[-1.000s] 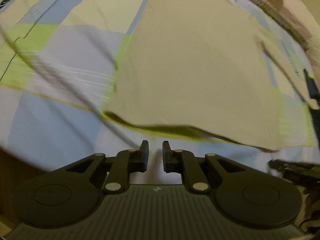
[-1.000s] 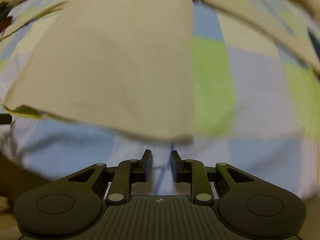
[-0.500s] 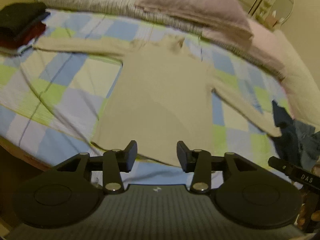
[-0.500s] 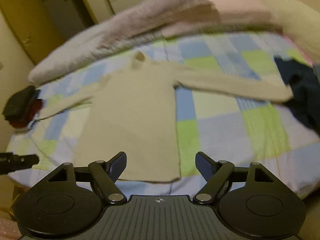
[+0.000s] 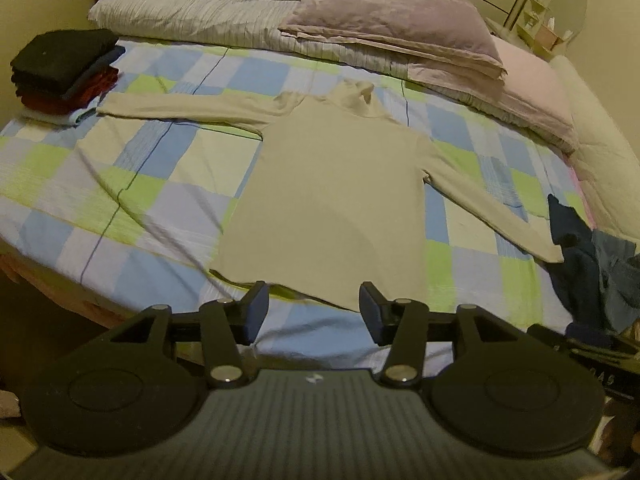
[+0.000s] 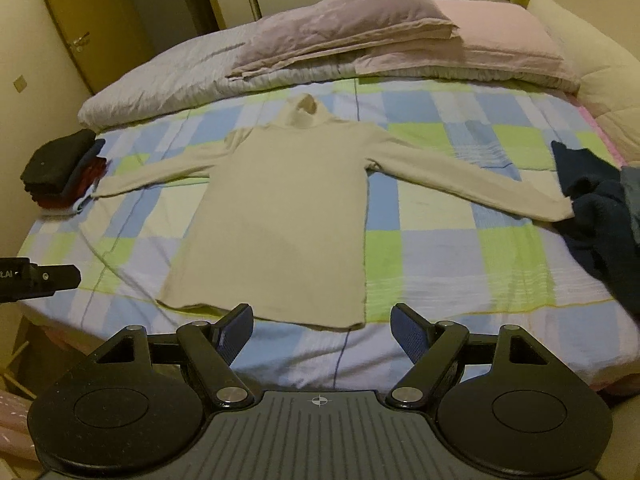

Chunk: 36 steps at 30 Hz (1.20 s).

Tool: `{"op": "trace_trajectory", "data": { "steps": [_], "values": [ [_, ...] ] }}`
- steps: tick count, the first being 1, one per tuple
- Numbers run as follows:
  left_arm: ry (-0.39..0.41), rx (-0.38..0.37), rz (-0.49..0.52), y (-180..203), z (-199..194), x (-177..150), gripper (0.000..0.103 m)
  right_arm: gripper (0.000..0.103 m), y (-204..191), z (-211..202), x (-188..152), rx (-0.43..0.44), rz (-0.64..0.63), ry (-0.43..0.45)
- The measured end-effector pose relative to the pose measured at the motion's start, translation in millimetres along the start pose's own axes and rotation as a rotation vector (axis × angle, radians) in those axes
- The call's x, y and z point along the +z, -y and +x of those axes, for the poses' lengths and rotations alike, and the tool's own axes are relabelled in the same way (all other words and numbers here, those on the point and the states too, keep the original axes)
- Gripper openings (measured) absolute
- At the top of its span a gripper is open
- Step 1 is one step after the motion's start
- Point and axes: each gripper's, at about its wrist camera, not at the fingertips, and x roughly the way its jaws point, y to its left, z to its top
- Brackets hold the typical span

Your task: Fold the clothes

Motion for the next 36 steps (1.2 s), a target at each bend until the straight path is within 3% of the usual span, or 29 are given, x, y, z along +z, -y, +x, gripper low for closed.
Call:
{"op": "trace_trajectory", "data": {
  "steps": [18, 36],
  "values": [
    [-0.023, 0.019, 0.045, -25.3, -14.4, 5.0, 0.048, 0.079, -40.1, -10.9, 2.0, -0.055, -0.02, -0.024],
    [-0.057, 0.061, 0.125, -19.4, -11.1, -10.5, 0.052, 0.079, -39.2, -11.4, -11.3, -0.123, 0.034, -0.093]
  ]
}}
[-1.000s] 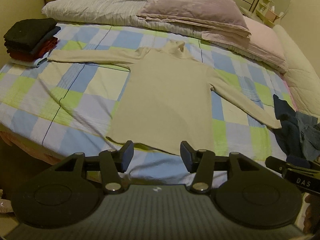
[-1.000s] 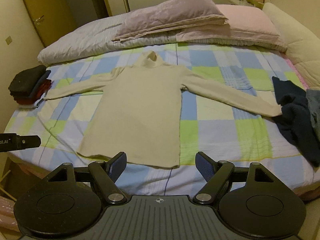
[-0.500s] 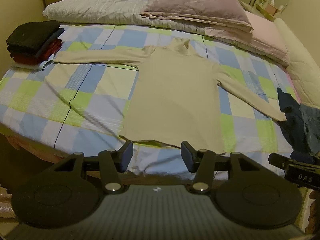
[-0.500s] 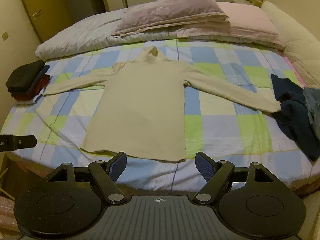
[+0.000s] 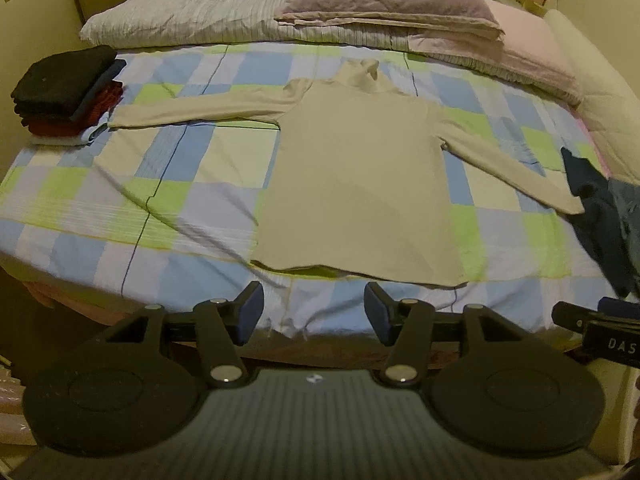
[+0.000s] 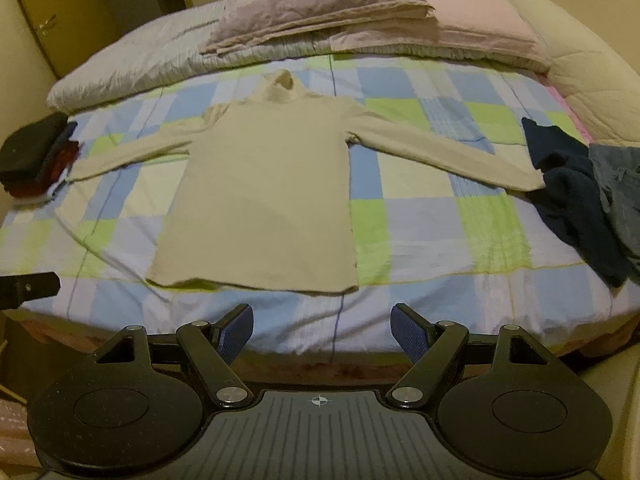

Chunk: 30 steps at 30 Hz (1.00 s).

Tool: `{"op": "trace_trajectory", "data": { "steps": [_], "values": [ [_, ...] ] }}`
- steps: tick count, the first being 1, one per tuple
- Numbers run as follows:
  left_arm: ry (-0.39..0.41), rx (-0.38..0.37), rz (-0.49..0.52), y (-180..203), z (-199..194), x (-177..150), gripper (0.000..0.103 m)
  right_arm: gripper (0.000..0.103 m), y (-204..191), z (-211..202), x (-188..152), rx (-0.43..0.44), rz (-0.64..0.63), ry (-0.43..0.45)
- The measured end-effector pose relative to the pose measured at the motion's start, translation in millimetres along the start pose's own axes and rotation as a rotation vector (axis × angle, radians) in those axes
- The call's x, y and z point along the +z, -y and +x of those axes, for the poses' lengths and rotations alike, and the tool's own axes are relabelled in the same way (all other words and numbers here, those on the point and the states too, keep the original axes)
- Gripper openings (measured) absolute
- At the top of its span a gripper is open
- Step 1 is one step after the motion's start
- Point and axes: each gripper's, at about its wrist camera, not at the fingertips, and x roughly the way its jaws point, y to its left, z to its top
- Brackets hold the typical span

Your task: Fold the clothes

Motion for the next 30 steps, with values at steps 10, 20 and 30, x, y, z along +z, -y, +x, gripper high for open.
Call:
{"op": "trace_trajectory", "data": {
  "steps": [10, 20, 30],
  "values": [
    [-0.026, 0.021, 0.02, 1.6, 3.4, -12.5, 0.053, 0.079, -9.5, 4.2, -12.1, -0.015, -0.039, -0.036],
    [-0.038, 0.029, 0.018, 4.2, 3.0, -22.6, 0.053, 0.079, -10.0, 5.8, -18.1, -0.014, -0.057, -0.056],
    [-0.024, 0.033, 0.021, 7.9, -1.1, -28.0, 0.053, 0.079, -7.7, 2.0, -19.9, -0.016, -0.051, -0.045]
  ]
}}
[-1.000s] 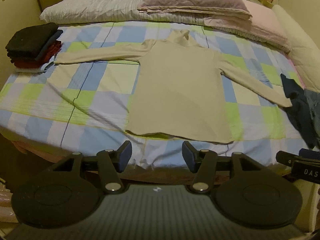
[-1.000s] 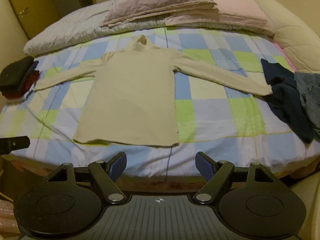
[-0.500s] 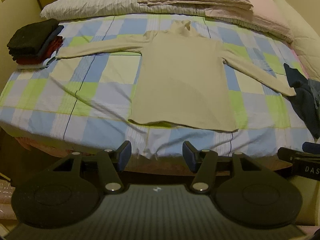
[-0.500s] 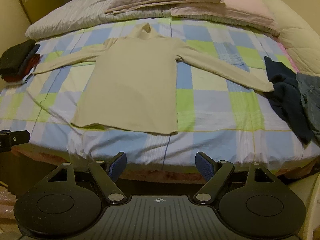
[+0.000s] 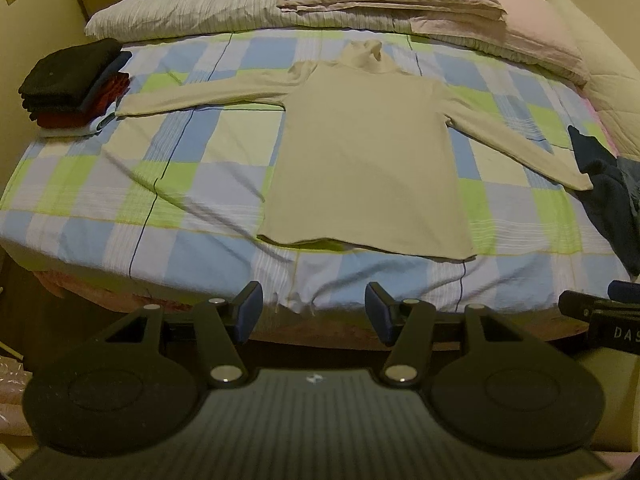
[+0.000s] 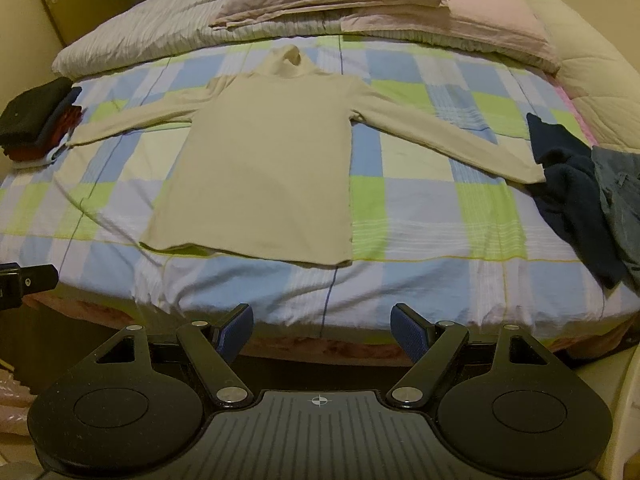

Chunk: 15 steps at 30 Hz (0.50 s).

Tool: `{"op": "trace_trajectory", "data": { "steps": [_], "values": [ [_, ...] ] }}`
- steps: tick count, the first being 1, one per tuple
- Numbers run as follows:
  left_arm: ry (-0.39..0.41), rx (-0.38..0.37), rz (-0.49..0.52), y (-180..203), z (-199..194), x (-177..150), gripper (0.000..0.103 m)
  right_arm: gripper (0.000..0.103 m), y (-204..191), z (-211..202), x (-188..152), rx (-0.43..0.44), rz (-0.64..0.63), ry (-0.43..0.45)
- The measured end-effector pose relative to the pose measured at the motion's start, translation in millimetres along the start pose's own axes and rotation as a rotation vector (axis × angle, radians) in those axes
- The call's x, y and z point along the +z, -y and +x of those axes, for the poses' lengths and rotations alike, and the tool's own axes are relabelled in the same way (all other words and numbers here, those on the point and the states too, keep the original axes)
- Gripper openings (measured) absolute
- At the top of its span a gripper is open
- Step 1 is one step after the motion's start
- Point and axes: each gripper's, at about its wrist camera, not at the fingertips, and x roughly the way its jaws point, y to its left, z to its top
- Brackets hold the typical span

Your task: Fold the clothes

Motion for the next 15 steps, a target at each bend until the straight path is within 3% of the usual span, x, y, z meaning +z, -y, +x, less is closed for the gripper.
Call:
{"op": "trace_trajectory", "data": {
  "steps": [15],
  "values": [
    [0.027, 0.015, -0.011, 7.9, -9.4, -6.7, 0.054, 0.079, 10.0, -11.5, -2.2, 0.007, -0.013, 0.039]
  ]
}}
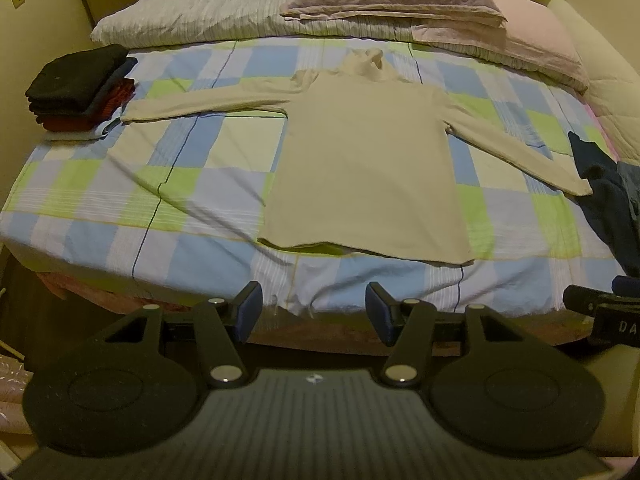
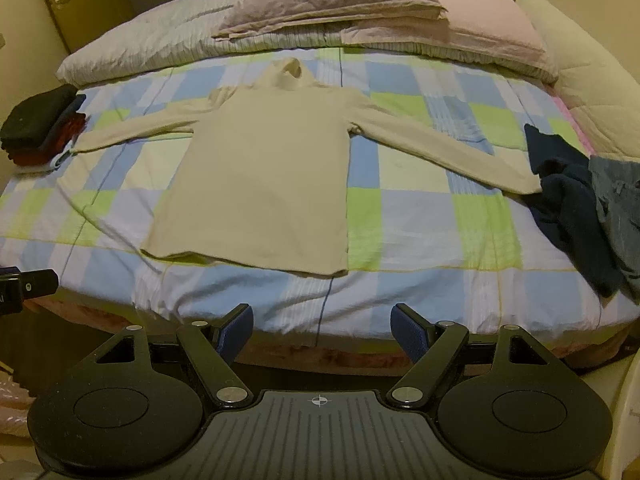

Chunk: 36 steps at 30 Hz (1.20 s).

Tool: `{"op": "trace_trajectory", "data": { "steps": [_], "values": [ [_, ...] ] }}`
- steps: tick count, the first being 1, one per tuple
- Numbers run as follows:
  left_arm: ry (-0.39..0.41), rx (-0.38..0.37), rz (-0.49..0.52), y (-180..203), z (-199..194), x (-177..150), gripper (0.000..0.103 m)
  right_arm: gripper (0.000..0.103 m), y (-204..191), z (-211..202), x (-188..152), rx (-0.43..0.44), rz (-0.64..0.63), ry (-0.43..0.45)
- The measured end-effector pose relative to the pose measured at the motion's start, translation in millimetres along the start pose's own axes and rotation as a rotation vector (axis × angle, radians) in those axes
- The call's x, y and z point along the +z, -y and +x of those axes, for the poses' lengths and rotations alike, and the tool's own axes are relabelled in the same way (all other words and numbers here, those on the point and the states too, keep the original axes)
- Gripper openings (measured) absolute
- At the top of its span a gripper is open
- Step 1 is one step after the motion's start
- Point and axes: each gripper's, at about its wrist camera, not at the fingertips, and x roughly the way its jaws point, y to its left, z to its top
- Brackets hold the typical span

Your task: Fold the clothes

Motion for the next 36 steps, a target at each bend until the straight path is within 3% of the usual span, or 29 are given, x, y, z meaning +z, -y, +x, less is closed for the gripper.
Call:
{"op": "trace_trajectory", "data": {
  "steps": [7, 13, 21, 26, 30, 36],
  "values": [
    [0.024, 0.003, -0.038, -2.8, -4.1, -3.3, 0.055, 0.079, 5.9, -0.6, 1.8, 0.014, -0.001, 0.01],
    [0.073, -0.014, -0.176, -31.6, -5.5, -3.9, 0.056, 0.079, 3.4, 2.1, 9.8, 0.047, -0.015, 0.03],
    [0.113, -0.044, -0.295, -74.6, 9.2, 7.6, 0.056, 0.079, 4.3, 9.8, 28.2, 0.109, 0.029, 0.142],
    [0.146, -0.094, -0.41, -112.5, 38.3, 32.4, 0.056, 0.079, 13.9, 33.3, 37.8, 0.131, 0.077, 0.141],
    [0.171, -0.104, -0.438, -135.2, 75.8, 65.5, 0.056, 0.079, 33.1, 59.9, 50.1, 0.112, 0.177, 0.109],
    [0.143, -0.175, -0.517, -175.9, 169.2, 127.6, 0.056, 0.079, 48.9, 119.7, 89.6, 0.075, 0.33, 0.071]
  ]
}}
